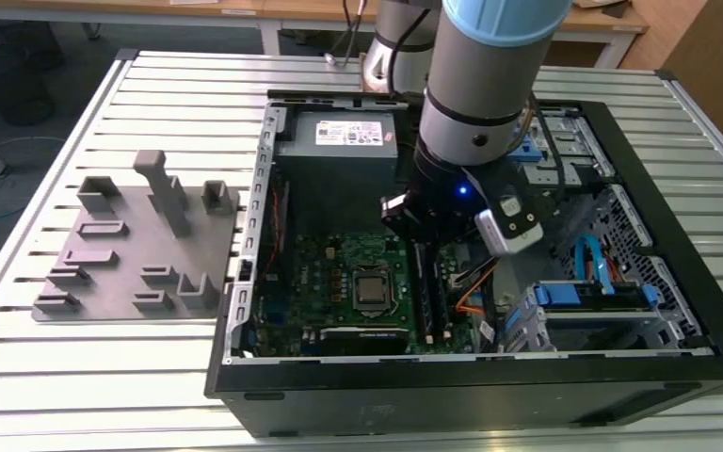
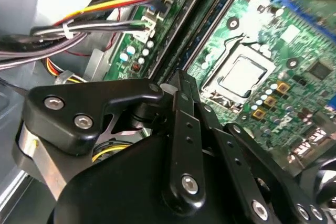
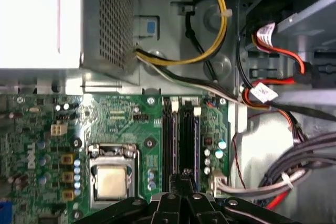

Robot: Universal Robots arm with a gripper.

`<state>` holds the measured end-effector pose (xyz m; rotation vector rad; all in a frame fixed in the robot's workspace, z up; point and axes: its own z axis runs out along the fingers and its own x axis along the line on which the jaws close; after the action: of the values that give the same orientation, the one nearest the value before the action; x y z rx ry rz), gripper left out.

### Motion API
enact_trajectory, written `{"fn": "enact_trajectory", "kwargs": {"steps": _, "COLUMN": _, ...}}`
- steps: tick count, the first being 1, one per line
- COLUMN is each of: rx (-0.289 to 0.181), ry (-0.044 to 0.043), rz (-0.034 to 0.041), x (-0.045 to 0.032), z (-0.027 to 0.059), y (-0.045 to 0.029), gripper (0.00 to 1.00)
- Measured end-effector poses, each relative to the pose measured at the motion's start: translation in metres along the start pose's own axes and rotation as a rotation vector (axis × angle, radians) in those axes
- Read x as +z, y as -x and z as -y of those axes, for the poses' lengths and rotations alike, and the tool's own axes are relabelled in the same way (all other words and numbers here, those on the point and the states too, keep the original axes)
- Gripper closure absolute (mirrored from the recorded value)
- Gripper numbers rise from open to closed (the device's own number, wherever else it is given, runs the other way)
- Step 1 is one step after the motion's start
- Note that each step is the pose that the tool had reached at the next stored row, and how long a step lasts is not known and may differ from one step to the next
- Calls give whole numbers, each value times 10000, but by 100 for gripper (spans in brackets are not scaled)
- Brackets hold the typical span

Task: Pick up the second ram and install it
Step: 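Press down the second ram until it locks into place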

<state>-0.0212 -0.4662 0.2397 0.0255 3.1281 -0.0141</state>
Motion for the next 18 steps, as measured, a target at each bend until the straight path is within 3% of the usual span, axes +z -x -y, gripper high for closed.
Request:
{"fn": "enact_trajectory", "kwargs": {"steps": 6, "rx": 1, "ry": 7, "rz": 1, "x": 86, "z": -216, "y": -28, "gripper": 89}}
{"fn": "enact_trajectory", "kwargs": {"steps": 18, "rx": -2, "ry": 3, "rz": 0, "x": 232, "z": -261, "y": -33, "gripper": 89}}
